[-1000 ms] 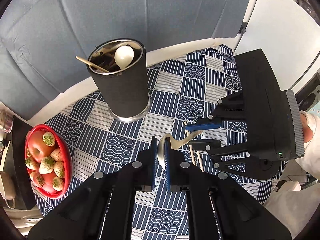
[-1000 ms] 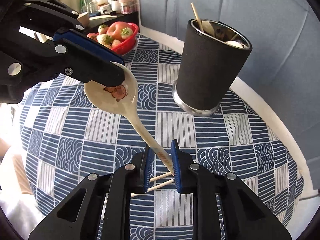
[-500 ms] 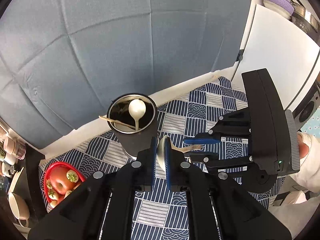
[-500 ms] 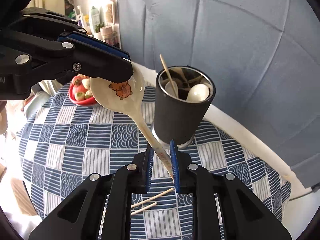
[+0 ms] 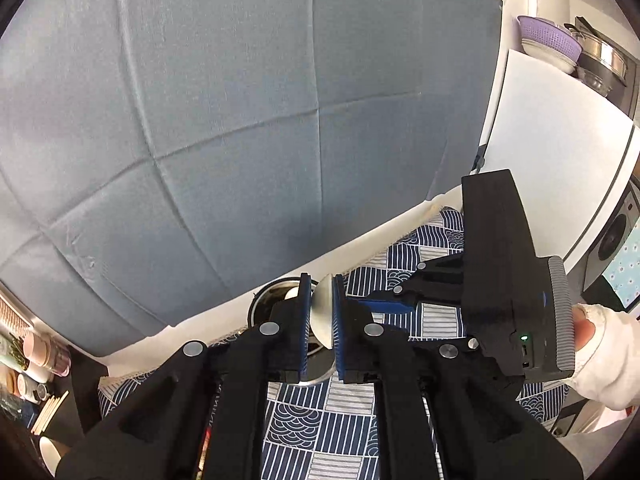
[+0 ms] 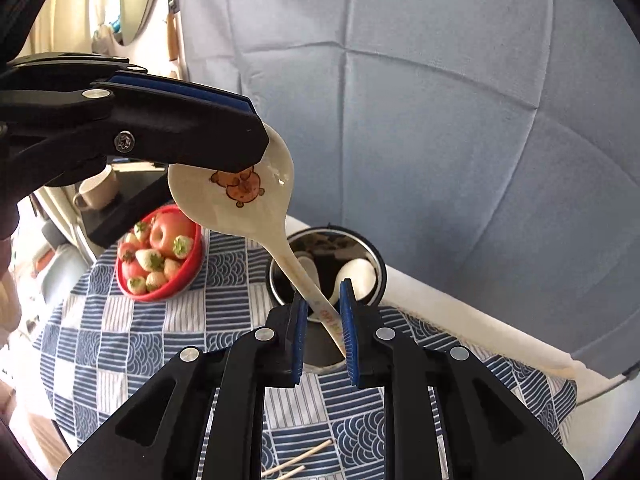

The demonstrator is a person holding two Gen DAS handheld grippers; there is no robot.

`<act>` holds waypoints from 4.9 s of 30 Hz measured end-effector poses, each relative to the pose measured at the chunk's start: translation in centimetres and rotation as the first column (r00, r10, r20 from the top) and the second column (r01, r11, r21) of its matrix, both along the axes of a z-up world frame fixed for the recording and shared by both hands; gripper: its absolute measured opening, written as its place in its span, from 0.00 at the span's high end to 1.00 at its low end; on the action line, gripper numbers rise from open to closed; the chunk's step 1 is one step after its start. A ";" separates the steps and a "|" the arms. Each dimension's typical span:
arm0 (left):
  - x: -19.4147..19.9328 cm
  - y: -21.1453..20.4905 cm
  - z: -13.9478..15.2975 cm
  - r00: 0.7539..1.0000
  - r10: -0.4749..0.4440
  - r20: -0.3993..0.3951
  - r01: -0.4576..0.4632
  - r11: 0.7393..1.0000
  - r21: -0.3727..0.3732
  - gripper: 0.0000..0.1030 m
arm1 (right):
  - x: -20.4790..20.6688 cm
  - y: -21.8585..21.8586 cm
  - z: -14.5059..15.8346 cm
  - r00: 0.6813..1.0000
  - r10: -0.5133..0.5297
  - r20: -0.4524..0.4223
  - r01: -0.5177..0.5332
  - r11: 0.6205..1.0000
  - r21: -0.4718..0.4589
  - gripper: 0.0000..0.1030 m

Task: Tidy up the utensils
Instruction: 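Lower the spoon into the holder and open the left gripper while the right gripper releases the handle, then move both tools toward the two wooden chopsticks on the cloth, then grasp one chopstick with the right gripper while the left gripper grasps the other, then lift both chopsticks upright and carry them above the holder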

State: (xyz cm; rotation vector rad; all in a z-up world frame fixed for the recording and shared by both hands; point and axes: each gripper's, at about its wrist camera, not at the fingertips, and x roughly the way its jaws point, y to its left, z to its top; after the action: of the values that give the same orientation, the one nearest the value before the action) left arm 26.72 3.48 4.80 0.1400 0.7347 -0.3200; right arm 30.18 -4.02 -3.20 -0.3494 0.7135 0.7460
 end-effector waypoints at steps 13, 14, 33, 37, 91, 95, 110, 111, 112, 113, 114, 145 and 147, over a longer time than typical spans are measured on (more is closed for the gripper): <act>2.1 1.9 0.6 0.999 -0.004 0.037 0.004 1.000 -0.012 0.86 | 3.4 3.0 -0.1 0.997 -0.031 -0.070 0.040 0.991 0.131 0.86; 2.2 2.0 0.4 0.999 -0.004 0.035 0.004 1.000 -0.016 0.86 | 3.5 3.2 -0.3 0.996 -0.032 -0.078 0.043 0.990 0.137 0.86; 1.6 7.2 -3.5 0.973 0.228 0.034 -0.223 0.968 -0.117 0.06 | 3.5 -2.8 -3.1 0.967 -0.242 -0.073 0.247 0.966 0.071 0.16; 1.2 7.3 -5.1 0.974 0.228 -0.006 -0.227 0.966 -0.123 0.06 | 2.9 -4.3 -4.8 0.958 -0.267 -0.101 0.272 0.962 0.032 0.16; 0.9 -4.2 -24.4 0.925 -0.013 -0.381 0.008 1.000 -0.016 0.06 | -11.4 -6.1 -21.3 0.892 -0.285 -0.350 0.168 0.929 -0.330 0.39; 0.5 -4.7 -25.1 0.915 -0.016 -0.404 0.019 1.000 0.003 0.06 | -11.7 -6.6 -20.7 0.898 -0.261 -0.353 0.144 0.934 -0.326 0.83; -2.8 -7.7 -26.9 0.861 -0.051 -0.505 0.093 0.994 0.059 0.26 | -8.7 -13.2 -20.1 0.856 -0.300 -0.421 0.195 0.942 -0.274 0.95; -3.1 -8.0 -27.1 0.857 -0.056 -0.512 0.105 0.992 0.068 0.29 | -8.5 -13.4 -20.0 0.856 -0.300 -0.420 0.199 0.942 -0.269 0.95; -3.3 -8.4 -27.4 0.851 -0.060 -0.521 0.117 0.990 0.078 0.35 | -8.4 -13.6 -19.9 0.857 -0.301 -0.419 0.202 0.943 -0.265 0.95; -3.4 -8.7 -27.7 0.844 -0.062 -0.532 0.126 0.988 0.085 0.39 | -8.3 -13.9 -19.8 0.855 -0.303 -0.420 0.207 0.943 -0.259 0.95; -3.6 -8.9 -28.0 0.840 -0.063 -0.539 0.133 0.987 0.092 0.40 | -8.2 -14.2 -19.7 0.854 -0.304 -0.423 0.211 0.944 -0.252 0.95; -5.7 1.9 -19.7 0.863 0.270 -0.428 -0.242 0.963 0.121 0.95 | -2.1 -11.3 -12.4 0.948 -0.172 -0.267 0.153 0.984 -0.089 0.95; -5.3 2.6 -18.2 0.874 0.294 -0.388 -0.270 0.956 0.115 0.95 | -1.3 -10.8 -11.0 0.957 -0.166 -0.240 0.155 0.986 -0.067 0.95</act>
State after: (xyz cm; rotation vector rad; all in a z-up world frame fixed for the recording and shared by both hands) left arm 21.42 6.10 -13.37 0.0176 1.1608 -0.0432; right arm 28.92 -14.83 -14.22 -0.2404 0.9822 0.6240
